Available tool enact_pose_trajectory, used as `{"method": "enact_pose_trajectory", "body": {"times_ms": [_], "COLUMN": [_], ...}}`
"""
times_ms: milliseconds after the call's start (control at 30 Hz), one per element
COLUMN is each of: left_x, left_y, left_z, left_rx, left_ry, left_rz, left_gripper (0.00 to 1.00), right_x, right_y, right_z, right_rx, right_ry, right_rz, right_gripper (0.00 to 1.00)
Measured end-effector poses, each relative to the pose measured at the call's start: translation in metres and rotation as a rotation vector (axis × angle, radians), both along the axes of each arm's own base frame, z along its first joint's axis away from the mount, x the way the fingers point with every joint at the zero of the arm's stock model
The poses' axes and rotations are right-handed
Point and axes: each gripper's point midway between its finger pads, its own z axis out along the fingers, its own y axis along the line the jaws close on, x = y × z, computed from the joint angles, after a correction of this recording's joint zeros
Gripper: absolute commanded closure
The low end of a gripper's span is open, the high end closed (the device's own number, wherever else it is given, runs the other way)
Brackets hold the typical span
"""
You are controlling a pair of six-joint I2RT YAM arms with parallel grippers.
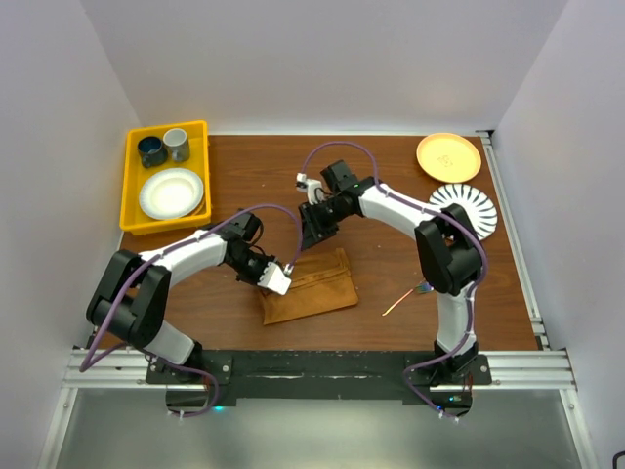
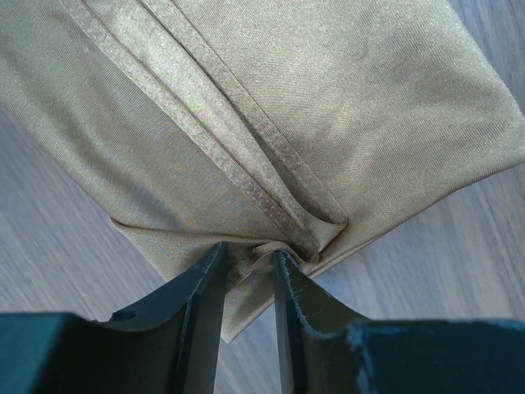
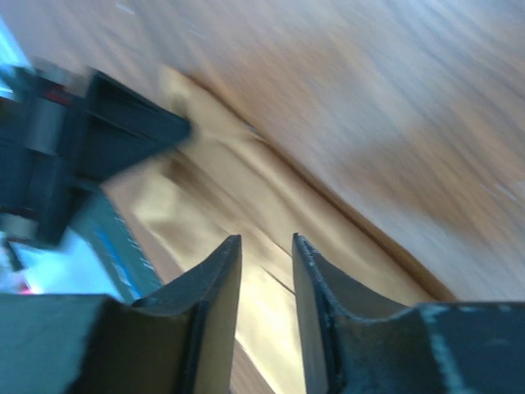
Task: Fold the napkin into a case and place the utensils inside
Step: Smooth out the 2/3-rectangle-folded napkin at the center of the board.
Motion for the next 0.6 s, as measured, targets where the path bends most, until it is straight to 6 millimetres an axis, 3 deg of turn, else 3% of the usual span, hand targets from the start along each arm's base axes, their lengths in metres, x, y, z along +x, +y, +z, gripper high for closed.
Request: {"method": "enact_pose_trajectory", "body": {"times_ms": [167, 300, 600], "left_x": [0.001, 0.002, 0.001], "left_y": [0.001, 0.002, 0.005], "left_z": [0.0, 0.0, 0.0], "left_rx": [0.004, 0.008, 0.019], "left_ry": [-0.02, -0.031, -0.051], "left_rz": [-0.018, -0.025, -0.043], "left_gripper": [0.66, 0.67, 0.71], "right_x": [-0.008, -0.015, -0.032], "right_y": [0.052, 0.084, 0.109], "right_z": [0.017, 0.011, -0.031], "right_rx": [0.132, 0.187, 0.156], "right_ry": [0.023, 0.075, 0.193], "right_rz": [-0.02, -0.043, -0.085], "right_gripper": [0.77, 0.8, 0.82]}}
